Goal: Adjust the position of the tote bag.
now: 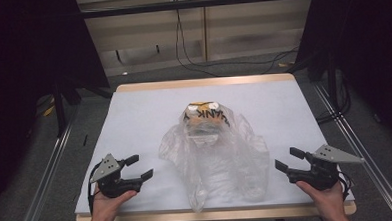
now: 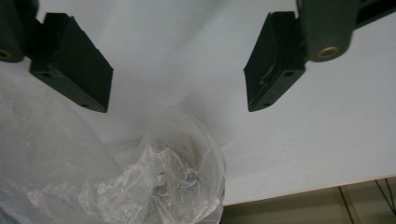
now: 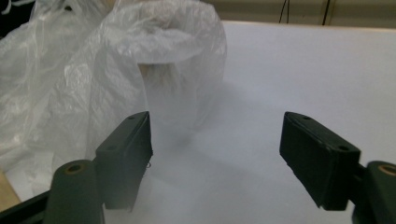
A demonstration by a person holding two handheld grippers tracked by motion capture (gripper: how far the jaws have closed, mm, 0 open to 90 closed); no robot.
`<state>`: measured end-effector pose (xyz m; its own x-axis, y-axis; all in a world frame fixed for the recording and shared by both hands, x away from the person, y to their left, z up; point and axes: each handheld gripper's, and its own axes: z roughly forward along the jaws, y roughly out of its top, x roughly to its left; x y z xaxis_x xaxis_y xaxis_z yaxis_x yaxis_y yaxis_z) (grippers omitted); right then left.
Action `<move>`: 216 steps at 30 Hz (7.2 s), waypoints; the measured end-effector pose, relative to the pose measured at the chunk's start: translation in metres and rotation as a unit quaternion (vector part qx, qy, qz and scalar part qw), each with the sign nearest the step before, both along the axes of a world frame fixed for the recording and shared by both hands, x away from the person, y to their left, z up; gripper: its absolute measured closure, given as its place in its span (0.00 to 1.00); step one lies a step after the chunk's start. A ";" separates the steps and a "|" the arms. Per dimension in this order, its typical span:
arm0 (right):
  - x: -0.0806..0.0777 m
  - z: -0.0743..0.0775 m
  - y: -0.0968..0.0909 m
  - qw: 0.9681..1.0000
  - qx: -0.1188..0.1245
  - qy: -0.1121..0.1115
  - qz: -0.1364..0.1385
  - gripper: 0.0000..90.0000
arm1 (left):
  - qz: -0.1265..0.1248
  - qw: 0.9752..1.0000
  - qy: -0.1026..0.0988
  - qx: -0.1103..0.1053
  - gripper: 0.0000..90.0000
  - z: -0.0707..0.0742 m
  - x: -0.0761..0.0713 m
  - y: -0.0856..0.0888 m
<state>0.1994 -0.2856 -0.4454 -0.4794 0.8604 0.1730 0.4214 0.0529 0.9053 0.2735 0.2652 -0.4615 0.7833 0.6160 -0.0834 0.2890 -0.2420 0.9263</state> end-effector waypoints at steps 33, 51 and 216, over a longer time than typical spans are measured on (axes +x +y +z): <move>-0.016 0.015 0.026 0.986 -0.009 -0.015 0.163 0.70 | -0.143 0.990 0.018 0.011 0.64 0.022 -0.036 -0.038; 0.003 0.020 0.068 0.963 -0.044 0.034 0.263 0.75 | -0.255 0.966 0.028 0.027 0.71 0.033 -0.032 -0.117; 0.150 0.212 0.048 0.972 0.024 -0.181 0.151 1.00 | -0.050 0.991 -0.116 -0.054 0.98 0.227 0.115 -0.037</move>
